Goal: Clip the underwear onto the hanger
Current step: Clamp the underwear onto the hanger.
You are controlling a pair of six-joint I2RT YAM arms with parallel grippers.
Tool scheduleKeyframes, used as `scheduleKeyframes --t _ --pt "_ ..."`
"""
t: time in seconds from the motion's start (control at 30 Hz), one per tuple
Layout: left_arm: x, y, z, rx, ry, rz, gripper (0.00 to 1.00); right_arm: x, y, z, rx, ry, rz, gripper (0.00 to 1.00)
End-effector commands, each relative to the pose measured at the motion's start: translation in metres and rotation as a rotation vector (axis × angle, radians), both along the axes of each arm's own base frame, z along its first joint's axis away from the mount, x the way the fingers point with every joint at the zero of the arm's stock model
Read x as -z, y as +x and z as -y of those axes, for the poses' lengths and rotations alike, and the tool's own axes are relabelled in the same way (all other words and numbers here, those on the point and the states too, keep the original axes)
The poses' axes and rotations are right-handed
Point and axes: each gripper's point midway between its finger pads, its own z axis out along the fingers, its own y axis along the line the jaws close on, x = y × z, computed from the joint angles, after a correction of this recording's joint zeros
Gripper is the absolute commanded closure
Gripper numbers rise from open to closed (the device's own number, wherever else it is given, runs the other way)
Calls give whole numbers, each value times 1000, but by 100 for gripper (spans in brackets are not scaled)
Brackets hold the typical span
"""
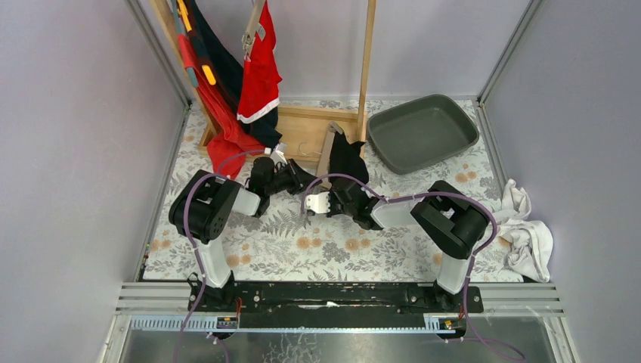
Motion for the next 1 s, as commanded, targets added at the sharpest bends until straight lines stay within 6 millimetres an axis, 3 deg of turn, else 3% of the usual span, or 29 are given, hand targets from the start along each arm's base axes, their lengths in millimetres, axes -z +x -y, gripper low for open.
scheduleKeyframes --t 0.0,0.23,0.5,0.97 --pt "-11 3 1 15 -11 48 100 -11 10 -2 11 12 88 75" --pt "-13 4 1 16 -13 51 100 -34 -3 -6 8 125 55 99" --pt "-28 2 -2 11 -46 79 100 -63 -21 -4 22 256 1 100" --pt "-50 -3 -10 15 -96 100 100 -77 -27 8 34 308 12 100"
